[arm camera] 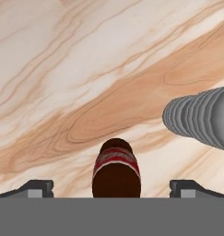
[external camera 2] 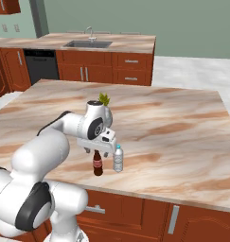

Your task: Move the drinks to the dining counter.

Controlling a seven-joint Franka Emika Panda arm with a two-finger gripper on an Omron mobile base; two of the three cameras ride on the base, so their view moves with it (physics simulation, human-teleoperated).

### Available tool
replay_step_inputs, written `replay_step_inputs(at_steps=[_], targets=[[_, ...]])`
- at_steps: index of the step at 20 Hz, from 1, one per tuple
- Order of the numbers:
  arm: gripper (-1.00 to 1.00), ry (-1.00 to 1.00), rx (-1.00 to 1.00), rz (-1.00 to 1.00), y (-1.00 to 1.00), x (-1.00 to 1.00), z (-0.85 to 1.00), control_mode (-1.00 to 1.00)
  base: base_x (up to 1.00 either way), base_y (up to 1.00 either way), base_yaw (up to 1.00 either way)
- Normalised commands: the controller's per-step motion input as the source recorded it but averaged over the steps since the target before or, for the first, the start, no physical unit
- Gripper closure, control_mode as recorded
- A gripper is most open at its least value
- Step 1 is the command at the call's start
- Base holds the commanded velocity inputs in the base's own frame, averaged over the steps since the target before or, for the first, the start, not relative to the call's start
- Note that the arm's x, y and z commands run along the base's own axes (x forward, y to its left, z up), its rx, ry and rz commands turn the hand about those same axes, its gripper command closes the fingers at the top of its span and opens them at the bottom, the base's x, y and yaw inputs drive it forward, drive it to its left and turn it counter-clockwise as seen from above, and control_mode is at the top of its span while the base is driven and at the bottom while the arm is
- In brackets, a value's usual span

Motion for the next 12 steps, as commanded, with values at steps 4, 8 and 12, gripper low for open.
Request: replay_step_inputs(at_steps=[4, 8, 12], targets=[[-1.0, 0.03, 0.0, 0.0, 0.0, 0.0, 0.0, -1.0, 0.0, 0.0, 0.0], [1.0, 0.03, 0.0, 0.0, 0.0, 0.0, 0.0, -1.0, 0.0, 0.0, 0.0], [1.0, 0.0, 0.0, 0.0, 0.0, 0.0, 0.0, -1.0, 0.0, 0.0, 0.0]])
